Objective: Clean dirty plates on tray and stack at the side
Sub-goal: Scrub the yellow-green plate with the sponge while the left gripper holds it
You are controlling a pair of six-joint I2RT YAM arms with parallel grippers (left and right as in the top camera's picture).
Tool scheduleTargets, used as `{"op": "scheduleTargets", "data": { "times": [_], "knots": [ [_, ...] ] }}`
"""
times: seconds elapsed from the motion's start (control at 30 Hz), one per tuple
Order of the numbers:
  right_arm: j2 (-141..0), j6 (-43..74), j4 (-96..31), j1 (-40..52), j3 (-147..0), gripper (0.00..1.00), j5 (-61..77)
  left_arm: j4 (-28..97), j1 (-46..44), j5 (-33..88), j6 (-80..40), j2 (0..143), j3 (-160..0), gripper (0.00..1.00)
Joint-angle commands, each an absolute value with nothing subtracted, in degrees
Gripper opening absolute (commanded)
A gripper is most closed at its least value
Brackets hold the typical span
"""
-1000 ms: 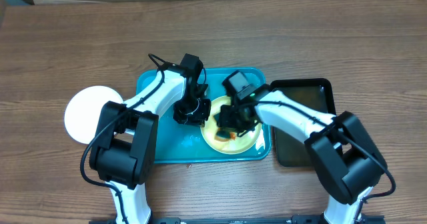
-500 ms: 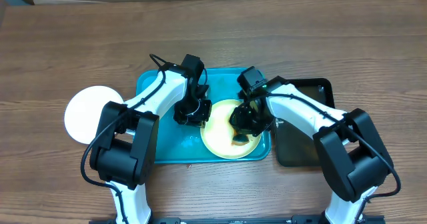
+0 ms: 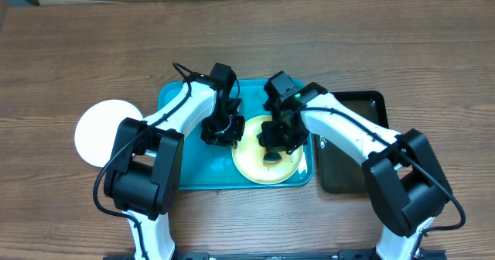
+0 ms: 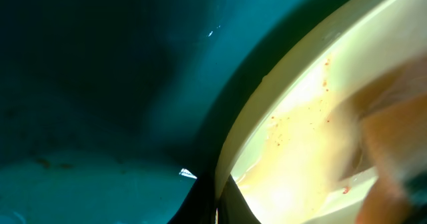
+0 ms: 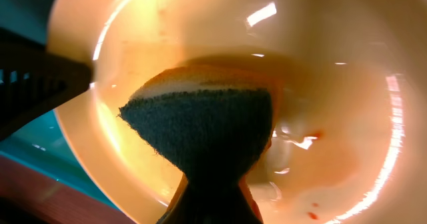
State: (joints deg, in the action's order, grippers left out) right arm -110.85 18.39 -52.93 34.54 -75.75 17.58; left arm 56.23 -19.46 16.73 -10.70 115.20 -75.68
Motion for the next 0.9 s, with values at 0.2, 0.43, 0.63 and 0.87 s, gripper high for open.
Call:
{"op": "scheduleTargets", "data": {
  "times": [0.2,0.43,0.63,0.87],
  "knots": [
    [-110.83,22.74,-47.53,39.42,-69.67,0.04,12.67,56.38,-19.33,14.48,-10.72,116.05,-74.74,0.04],
    [-110.80,24.25,-48.66,38.85,-67.53,0.04,-6.35,56.66,-19.33,14.48,-10.72,116.05,-74.74,0.04],
    [-110.80,19.16,-49.10,36.64,-74.17,0.05,-12.23,56.71,-19.33,14.48,-10.72,116.05,-74.74,0.04],
    [-110.83,19.03,-46.72,34.85,-74.91,0.05,-6.96,56.95,-19.33,14.46,-10.72,116.05,-74.74,0.04]
  ]
}}
